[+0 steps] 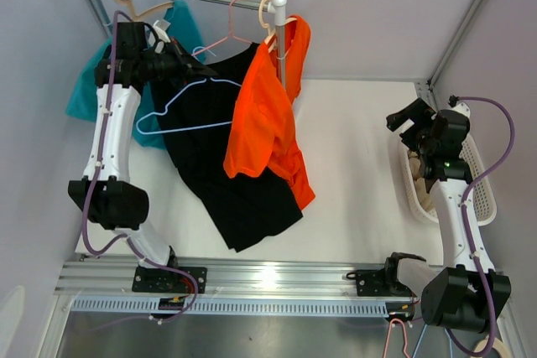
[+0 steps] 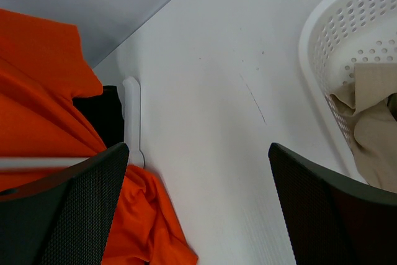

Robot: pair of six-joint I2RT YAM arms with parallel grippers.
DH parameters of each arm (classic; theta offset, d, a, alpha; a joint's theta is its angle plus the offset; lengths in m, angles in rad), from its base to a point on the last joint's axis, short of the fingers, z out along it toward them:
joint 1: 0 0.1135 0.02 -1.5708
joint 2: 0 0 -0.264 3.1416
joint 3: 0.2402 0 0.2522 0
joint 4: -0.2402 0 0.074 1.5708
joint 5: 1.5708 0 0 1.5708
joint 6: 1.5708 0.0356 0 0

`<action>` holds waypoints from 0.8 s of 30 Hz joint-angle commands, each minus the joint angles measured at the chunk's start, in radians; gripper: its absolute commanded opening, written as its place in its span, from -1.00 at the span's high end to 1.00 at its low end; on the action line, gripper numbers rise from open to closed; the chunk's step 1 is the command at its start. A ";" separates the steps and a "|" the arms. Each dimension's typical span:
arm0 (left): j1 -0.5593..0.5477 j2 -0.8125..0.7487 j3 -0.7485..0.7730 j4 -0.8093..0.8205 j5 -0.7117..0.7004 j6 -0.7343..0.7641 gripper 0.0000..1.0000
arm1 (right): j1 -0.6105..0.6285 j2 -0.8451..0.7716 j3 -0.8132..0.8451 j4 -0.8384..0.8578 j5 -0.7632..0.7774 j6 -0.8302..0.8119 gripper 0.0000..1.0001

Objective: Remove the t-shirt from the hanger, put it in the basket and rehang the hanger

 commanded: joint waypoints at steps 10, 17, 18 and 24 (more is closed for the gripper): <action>-0.094 -0.075 -0.090 -0.060 0.134 0.133 0.99 | 0.008 -0.012 0.000 0.034 0.001 -0.013 -0.99; -0.112 -0.306 -0.190 -0.098 -0.152 0.297 0.99 | 0.009 -0.012 0.000 0.036 0.000 -0.013 -0.99; -0.112 -0.336 -0.202 -0.072 -0.192 0.311 0.99 | 0.009 -0.011 0.000 0.037 0.000 -0.013 -0.99; -0.112 -0.517 -0.300 -0.032 -0.200 0.340 0.99 | 0.014 -0.006 0.000 0.038 -0.005 -0.013 -0.99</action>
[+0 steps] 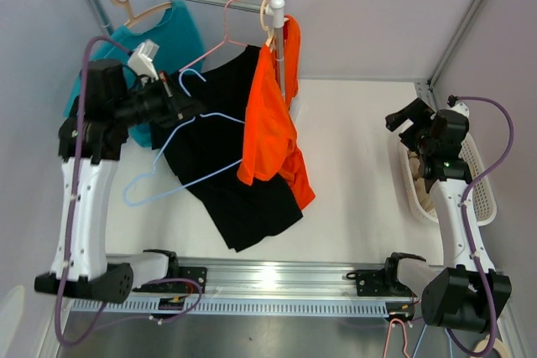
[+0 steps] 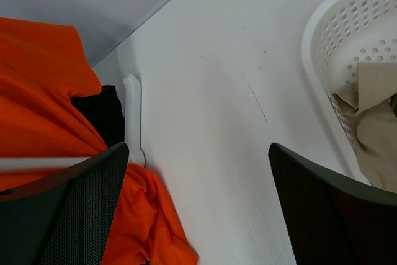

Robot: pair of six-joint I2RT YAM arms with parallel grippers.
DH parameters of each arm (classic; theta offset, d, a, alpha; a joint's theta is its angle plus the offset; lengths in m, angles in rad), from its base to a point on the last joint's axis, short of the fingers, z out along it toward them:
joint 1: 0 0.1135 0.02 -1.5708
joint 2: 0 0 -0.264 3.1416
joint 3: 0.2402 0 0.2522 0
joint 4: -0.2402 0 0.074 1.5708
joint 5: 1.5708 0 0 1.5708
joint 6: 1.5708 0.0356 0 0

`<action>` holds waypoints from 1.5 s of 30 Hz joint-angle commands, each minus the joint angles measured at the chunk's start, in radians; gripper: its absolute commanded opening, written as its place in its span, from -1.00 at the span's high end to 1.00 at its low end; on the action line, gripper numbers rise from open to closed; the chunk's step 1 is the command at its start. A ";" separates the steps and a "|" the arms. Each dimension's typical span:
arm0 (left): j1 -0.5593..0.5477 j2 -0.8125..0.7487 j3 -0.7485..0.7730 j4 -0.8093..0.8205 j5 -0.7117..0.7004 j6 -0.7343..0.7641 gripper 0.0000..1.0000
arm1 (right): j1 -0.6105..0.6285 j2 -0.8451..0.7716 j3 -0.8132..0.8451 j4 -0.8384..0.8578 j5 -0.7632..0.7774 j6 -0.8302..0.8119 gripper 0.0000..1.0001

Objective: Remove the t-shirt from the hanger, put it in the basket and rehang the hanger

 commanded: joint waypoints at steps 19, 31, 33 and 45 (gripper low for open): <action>-0.006 -0.368 -0.201 0.563 -0.645 0.308 0.98 | 0.022 0.005 0.000 0.047 -0.026 -0.015 -0.99; 0.013 -0.216 0.194 0.314 -0.431 0.279 0.99 | 0.037 0.015 0.001 0.051 -0.022 -0.018 -0.99; 0.013 -0.212 0.192 0.332 -0.479 0.301 0.99 | 0.037 0.014 0.001 0.051 -0.022 -0.018 -0.99; 0.091 0.087 0.468 0.307 -0.383 0.552 0.99 | 0.040 0.015 0.000 0.070 -0.063 -0.031 -0.99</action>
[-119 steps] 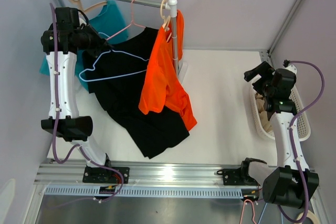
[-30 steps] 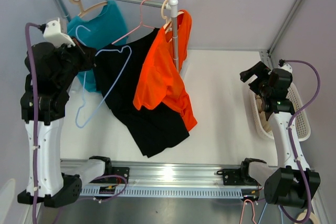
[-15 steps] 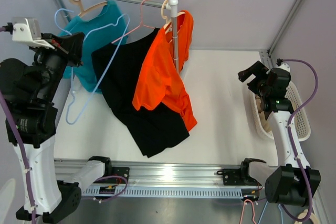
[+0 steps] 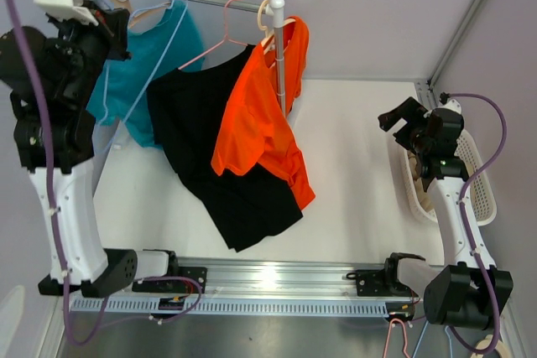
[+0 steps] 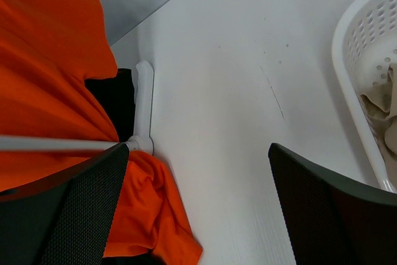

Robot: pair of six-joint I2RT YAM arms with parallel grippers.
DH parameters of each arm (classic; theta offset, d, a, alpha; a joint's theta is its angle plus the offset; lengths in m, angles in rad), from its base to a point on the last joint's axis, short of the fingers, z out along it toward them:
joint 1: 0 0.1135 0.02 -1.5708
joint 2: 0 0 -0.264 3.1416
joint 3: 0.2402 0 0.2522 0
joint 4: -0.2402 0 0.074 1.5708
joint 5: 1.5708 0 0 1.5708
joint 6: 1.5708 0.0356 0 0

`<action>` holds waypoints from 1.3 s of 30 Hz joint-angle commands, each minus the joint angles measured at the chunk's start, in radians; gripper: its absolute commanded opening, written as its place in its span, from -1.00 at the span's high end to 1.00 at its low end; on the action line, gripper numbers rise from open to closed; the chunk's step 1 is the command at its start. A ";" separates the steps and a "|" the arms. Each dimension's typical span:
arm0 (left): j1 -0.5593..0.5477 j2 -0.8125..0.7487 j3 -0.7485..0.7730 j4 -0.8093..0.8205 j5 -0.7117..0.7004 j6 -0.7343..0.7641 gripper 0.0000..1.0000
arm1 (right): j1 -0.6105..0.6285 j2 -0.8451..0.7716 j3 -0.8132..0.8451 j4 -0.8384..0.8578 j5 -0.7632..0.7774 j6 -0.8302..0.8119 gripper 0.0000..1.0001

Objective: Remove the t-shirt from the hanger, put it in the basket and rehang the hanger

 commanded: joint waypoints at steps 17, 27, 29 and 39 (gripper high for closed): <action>0.289 0.392 0.160 0.302 0.644 -0.166 0.99 | 0.013 0.008 0.001 0.046 -0.008 -0.027 -0.99; 0.252 0.605 0.310 0.310 0.581 -0.217 0.99 | 0.029 -0.001 0.006 0.040 0.020 -0.036 -0.99; 0.226 0.621 0.310 0.260 0.558 -0.166 0.99 | 0.032 0.004 0.006 0.041 0.021 -0.035 -0.99; 0.180 0.624 0.230 0.203 0.514 -0.120 0.99 | 0.041 0.007 0.007 0.041 0.023 -0.035 -0.99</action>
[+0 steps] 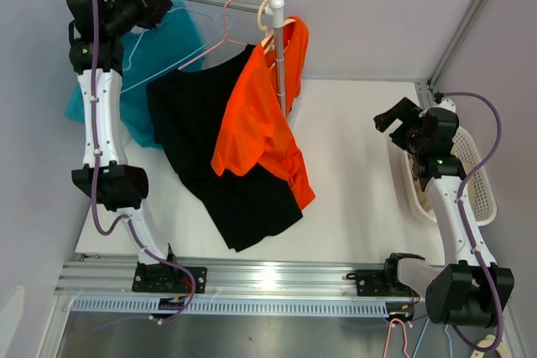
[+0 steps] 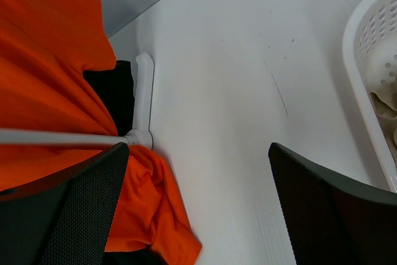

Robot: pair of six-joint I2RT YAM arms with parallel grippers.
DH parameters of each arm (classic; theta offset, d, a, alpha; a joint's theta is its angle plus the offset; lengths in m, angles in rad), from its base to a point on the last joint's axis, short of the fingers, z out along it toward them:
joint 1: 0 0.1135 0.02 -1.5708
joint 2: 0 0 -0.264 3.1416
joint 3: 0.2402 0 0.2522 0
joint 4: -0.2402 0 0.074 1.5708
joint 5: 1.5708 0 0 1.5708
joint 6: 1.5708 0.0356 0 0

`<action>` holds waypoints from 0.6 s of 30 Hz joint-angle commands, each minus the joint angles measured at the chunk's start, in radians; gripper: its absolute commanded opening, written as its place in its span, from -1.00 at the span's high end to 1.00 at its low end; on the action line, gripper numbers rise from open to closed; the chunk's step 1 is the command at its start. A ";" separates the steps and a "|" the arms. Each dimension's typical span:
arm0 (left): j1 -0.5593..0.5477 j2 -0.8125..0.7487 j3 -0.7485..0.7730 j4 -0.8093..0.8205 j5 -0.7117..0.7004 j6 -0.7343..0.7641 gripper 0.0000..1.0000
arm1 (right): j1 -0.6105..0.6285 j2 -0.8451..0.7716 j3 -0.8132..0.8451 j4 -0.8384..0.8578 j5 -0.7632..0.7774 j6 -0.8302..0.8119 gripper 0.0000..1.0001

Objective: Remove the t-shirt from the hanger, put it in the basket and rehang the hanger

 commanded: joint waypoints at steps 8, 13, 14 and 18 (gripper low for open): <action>-0.019 -0.049 -0.046 -0.063 -0.109 0.030 0.09 | 0.013 -0.003 0.007 0.040 0.006 -0.017 -0.99; -0.019 -0.111 -0.061 -0.095 -0.167 0.044 -0.07 | 0.017 -0.002 0.006 0.040 0.006 -0.017 -0.99; -0.019 -0.143 -0.069 -0.093 -0.167 0.044 -0.14 | 0.017 -0.002 0.007 0.038 0.006 -0.017 -0.99; -0.039 -0.233 -0.135 -0.086 -0.233 0.077 -0.20 | 0.024 -0.002 0.012 0.038 0.009 -0.020 -0.99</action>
